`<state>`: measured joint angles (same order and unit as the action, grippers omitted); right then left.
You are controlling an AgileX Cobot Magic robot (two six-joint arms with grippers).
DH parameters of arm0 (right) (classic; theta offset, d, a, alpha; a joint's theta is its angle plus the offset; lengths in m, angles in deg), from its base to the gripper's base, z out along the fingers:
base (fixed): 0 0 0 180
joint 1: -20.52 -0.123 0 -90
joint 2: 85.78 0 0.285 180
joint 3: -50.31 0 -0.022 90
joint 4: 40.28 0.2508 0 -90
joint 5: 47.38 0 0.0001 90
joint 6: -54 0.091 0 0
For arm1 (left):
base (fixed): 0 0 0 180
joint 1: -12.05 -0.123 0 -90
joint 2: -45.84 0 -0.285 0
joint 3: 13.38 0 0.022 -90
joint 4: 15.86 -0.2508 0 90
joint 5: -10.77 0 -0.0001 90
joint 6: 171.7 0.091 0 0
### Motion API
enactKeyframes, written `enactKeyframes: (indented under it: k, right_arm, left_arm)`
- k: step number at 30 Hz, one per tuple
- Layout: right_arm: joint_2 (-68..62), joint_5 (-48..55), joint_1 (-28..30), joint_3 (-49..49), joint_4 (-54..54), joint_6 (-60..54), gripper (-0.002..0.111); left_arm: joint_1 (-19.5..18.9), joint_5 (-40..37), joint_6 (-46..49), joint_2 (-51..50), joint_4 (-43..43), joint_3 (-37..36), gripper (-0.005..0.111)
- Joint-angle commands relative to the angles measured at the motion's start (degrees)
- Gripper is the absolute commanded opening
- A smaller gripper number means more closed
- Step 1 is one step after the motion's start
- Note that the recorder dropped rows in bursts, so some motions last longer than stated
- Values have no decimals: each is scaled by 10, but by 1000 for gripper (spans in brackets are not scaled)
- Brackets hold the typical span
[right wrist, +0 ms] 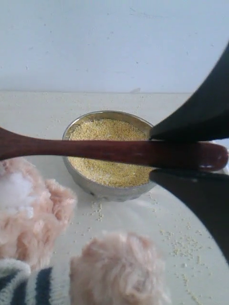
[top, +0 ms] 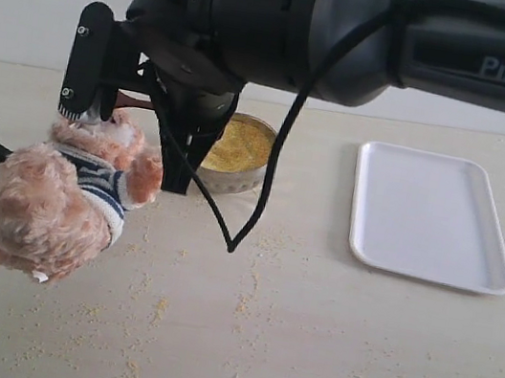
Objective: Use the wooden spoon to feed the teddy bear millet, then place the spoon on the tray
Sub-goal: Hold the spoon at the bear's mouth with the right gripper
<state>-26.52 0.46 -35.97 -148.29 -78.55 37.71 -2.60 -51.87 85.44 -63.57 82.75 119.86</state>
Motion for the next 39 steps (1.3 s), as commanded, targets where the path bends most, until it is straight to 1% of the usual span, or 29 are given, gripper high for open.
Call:
enactKeyframes:
  k: [1,6,13,17,25,29,36,39]
  right_arm:
    - [2,3,-2,-2,-10,7,0]
    - [2,27,-2,-2,-24,-31,0]
    - [2,18,-9,-2,-36,-29,0]
    - [2,19,-24,-2,-80,-16,0]
    - [2,26,-30,-2,-102,-14,0]
    - [2,29,-41,1,-143,-5,0]
    - [2,23,-47,42,-173,12,0]
    - [2,17,-52,71,-224,55,0]
  left_arm:
    - [0,-18,5,2,9,2,5]
    - [0,-18,5,2,9,2,5]
    - [0,-16,5,2,13,2,5]
    - [0,-16,5,2,13,2,5]
    - [0,-16,5,2,13,2,5]
    - [0,-16,5,2,13,2,5]
    - [0,-16,5,2,13,2,5]
    - [0,-16,5,2,13,2,5]
